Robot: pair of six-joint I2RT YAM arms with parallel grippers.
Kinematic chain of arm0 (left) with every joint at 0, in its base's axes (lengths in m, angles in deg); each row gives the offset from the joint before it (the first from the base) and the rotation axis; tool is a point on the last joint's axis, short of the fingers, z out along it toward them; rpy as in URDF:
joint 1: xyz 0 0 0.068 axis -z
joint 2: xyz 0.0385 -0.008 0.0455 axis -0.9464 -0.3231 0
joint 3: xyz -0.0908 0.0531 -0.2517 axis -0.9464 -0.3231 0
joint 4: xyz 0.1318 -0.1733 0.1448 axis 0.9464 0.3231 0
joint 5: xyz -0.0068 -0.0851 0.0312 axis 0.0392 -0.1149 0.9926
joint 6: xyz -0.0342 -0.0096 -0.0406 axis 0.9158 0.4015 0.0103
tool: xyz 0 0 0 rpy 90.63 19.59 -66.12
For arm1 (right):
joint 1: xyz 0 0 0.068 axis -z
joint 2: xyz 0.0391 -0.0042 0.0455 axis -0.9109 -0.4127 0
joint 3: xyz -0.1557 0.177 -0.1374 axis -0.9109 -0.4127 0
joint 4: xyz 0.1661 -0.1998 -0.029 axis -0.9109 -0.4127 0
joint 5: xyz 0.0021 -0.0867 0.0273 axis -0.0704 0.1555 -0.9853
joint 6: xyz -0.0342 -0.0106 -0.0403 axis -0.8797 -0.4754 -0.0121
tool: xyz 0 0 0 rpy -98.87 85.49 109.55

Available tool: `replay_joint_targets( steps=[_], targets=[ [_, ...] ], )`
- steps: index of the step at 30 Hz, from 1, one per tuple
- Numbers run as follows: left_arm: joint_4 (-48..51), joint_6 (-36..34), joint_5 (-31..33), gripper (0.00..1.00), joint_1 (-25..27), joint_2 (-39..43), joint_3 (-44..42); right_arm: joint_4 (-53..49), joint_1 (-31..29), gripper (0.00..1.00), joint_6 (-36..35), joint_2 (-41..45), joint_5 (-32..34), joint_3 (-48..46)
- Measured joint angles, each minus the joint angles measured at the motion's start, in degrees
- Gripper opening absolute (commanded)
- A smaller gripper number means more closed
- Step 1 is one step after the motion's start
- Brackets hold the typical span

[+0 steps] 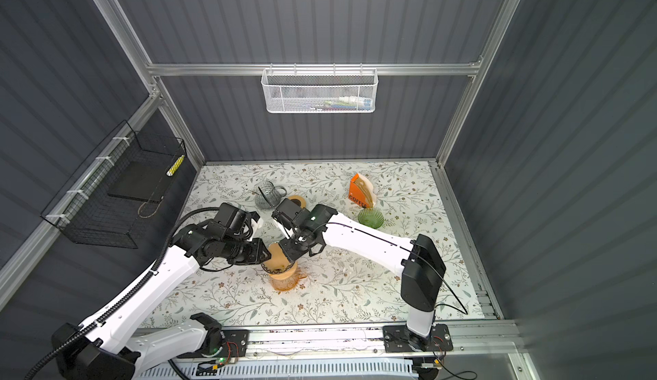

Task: Place the coffee filter in the dripper
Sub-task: 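Hold the filter rim in the dripper with both grippers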

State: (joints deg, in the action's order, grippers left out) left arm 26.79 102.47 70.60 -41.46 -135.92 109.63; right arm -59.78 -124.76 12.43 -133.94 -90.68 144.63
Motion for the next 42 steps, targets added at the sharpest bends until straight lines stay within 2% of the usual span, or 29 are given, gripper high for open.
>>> replay_joint_targets(
  steps=[42],
  targets=[
    [-0.04, 0.02, 3.67, 0.26, 0.00, 2.19, 1.05, -0.09, -0.15, 0.04, 0.00, -0.11, 1.29, 0.52]
  ],
)
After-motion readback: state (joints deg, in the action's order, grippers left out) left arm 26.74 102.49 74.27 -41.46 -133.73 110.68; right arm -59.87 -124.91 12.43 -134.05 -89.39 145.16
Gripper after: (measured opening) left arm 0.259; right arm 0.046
